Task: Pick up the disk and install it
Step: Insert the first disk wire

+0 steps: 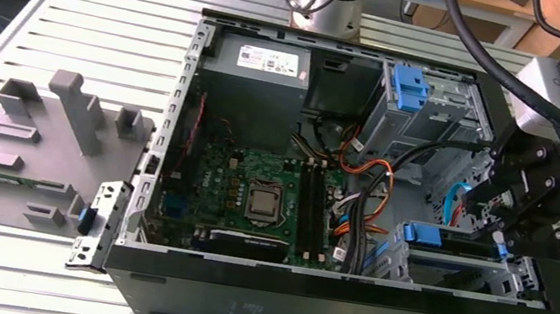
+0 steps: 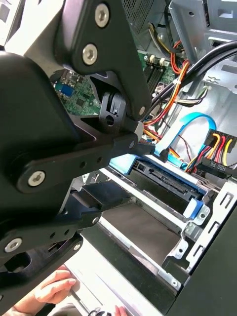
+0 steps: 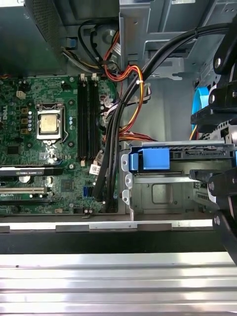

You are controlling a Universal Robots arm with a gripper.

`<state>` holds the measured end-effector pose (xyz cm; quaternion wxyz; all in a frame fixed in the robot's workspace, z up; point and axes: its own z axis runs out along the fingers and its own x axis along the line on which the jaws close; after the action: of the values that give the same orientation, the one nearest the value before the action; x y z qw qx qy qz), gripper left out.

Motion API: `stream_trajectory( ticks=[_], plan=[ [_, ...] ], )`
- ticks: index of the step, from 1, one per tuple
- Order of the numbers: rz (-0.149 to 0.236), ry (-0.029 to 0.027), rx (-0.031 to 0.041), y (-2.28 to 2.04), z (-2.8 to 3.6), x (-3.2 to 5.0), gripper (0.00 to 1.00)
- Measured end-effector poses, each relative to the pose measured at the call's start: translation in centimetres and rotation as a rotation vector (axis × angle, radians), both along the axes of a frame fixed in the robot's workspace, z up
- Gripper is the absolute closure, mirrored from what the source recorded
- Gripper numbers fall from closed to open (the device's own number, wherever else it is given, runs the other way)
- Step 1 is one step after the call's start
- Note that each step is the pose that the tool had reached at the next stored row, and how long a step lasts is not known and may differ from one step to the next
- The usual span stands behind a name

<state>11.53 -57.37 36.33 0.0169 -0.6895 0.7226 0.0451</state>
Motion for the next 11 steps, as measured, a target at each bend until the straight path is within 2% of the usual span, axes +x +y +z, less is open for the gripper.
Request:
stream_trajectory(
  ticks=[8,11],
  plan=[
    [0.000,0.0001,0.0033,0.13,-0.31,0.58,0.51],
    [0.000,0.0001,0.0035,0.14,-0.61,0.66,0.51]
  ],
)
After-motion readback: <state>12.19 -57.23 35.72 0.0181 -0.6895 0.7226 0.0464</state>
